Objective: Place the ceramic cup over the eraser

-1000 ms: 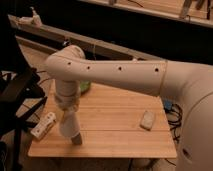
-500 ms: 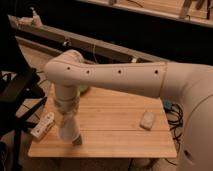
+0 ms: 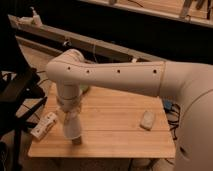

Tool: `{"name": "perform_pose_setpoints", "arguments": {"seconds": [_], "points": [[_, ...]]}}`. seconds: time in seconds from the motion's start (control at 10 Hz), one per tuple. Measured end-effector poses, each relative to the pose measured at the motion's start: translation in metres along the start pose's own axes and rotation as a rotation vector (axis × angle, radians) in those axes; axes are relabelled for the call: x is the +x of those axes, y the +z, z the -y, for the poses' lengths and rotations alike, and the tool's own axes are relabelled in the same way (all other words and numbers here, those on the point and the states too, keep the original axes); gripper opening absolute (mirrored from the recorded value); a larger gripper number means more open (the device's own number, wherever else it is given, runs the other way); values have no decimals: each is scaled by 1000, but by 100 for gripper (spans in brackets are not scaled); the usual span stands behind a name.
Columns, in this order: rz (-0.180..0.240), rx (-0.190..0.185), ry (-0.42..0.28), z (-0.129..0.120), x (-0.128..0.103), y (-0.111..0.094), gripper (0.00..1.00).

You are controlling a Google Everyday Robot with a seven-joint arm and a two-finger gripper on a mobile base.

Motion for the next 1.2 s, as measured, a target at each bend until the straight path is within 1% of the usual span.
{"name": "perform_pose_setpoints", "arguments": {"seconds": [0.2, 0.3, 0.5, 0.7, 0.9, 1.1, 1.2], "points": [[-11, -13, 39, 15, 10, 7, 30], [-10, -23, 51, 19, 13, 10, 37], [1, -57, 68, 23, 13, 19, 62], [12, -77, 74, 23, 12, 23, 77], [22, -93, 71, 20, 9, 26, 79], [32, -123, 47, 9, 2, 32, 79], [32, -132, 34, 4, 0, 34, 79]]}}
